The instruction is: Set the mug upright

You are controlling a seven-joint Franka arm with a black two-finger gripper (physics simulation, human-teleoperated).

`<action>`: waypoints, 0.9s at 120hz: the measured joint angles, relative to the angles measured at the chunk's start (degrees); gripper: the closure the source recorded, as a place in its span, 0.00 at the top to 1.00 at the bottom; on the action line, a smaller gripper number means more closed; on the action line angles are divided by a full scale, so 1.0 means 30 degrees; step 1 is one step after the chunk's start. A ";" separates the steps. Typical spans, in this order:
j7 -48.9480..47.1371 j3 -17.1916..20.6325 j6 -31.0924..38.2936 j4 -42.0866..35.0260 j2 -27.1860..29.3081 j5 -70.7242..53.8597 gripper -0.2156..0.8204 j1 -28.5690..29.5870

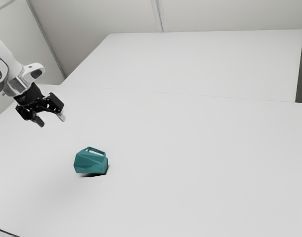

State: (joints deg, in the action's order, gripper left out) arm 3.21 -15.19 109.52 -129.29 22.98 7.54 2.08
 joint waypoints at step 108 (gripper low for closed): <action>0.9391 -0.7069 0.0860 -0.0376 -0.7185 0.9215 0.79 0.0190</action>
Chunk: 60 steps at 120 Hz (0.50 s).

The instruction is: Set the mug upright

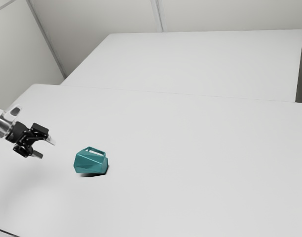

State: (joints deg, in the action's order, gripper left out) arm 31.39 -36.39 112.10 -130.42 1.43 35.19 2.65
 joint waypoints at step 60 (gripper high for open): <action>0.4164 -0.0394 -0.4097 0.1800 -0.3836 0.4207 0.79 0.0805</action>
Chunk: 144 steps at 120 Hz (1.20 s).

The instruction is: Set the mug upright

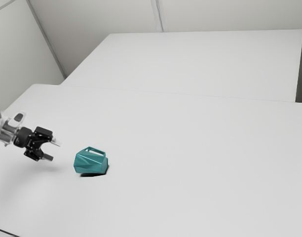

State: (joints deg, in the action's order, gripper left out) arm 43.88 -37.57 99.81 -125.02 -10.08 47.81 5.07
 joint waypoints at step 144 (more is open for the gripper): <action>0.2236 0.3137 0.1597 -0.2746 0.1075 0.2755 0.76 -0.0098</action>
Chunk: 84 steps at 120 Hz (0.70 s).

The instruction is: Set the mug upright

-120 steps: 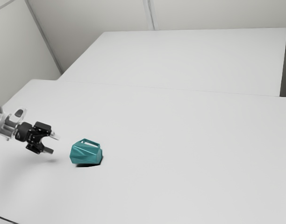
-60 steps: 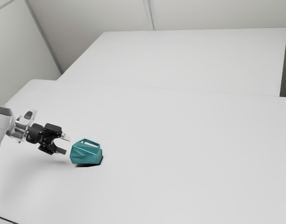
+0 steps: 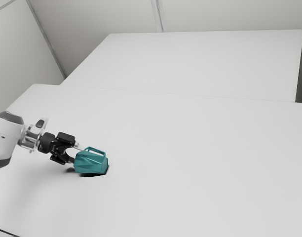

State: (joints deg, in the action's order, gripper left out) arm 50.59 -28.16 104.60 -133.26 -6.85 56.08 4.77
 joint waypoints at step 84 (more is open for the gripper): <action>0.0178 0.0634 0.0249 0.0000 -0.0328 0.0582 0.26 0.0011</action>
State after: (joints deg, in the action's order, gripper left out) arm 51.12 -26.26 105.35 -133.26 -7.84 57.82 4.80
